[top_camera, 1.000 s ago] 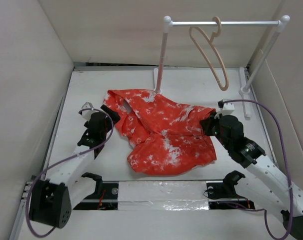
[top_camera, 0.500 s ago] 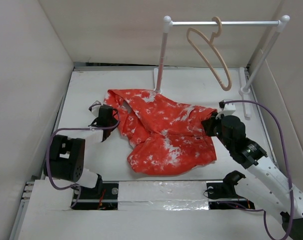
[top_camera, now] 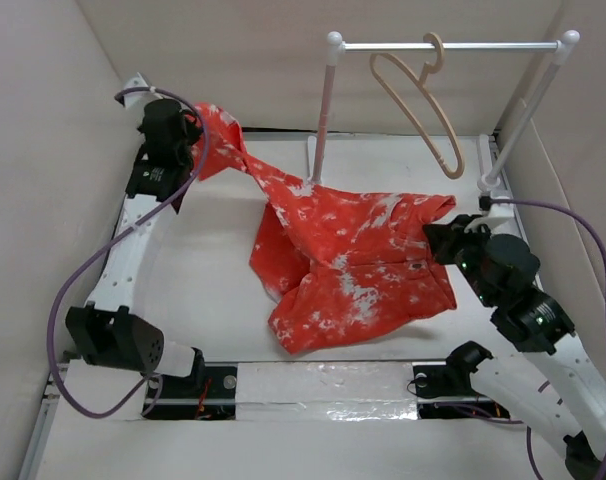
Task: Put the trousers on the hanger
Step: Flatten out the trousers at the center of the board.
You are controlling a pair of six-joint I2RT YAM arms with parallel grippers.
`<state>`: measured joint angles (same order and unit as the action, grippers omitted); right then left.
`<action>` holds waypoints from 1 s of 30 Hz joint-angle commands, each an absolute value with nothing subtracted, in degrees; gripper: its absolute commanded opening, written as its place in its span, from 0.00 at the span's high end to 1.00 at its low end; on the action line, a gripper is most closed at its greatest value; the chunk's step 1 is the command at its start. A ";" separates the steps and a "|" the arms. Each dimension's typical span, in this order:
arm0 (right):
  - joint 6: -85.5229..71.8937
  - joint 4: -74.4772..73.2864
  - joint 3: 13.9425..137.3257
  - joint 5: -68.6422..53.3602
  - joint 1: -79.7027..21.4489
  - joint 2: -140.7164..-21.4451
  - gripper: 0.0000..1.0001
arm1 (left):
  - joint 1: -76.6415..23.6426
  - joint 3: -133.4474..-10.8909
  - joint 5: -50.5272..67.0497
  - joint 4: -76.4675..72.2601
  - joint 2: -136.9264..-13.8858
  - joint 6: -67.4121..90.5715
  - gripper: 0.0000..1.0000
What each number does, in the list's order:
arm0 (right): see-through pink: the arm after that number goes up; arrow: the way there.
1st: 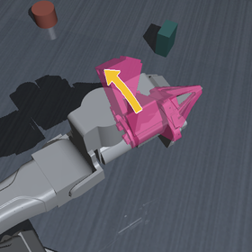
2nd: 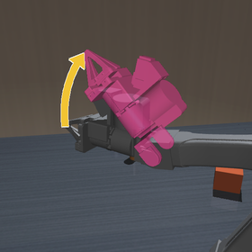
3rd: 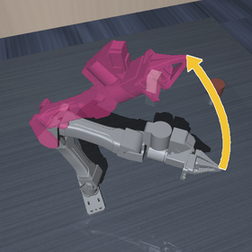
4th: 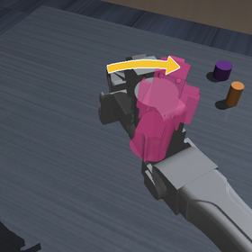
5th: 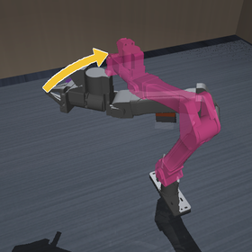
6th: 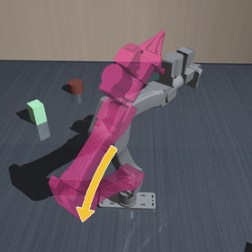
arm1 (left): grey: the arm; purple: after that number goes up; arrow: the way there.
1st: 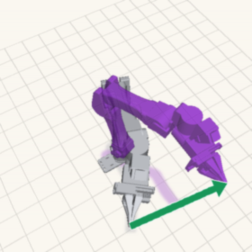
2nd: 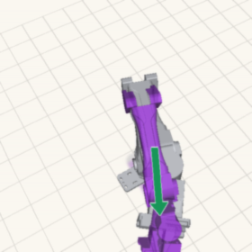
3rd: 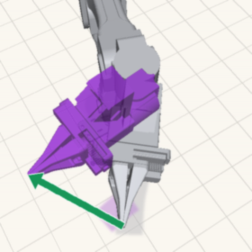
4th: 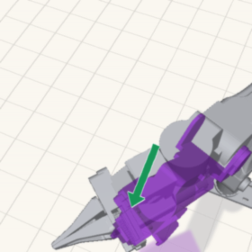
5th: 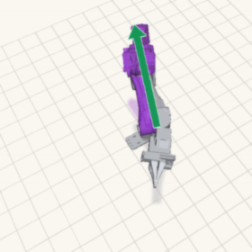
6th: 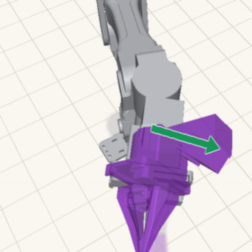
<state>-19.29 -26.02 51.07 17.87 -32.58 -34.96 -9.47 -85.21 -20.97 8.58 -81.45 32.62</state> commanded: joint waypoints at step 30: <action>-24.00 -7.47 35.86 -4.74 8.09 -43.07 1.00 | 1.67 -74.34 -13.11 10.46 -99.03 32.51 0.23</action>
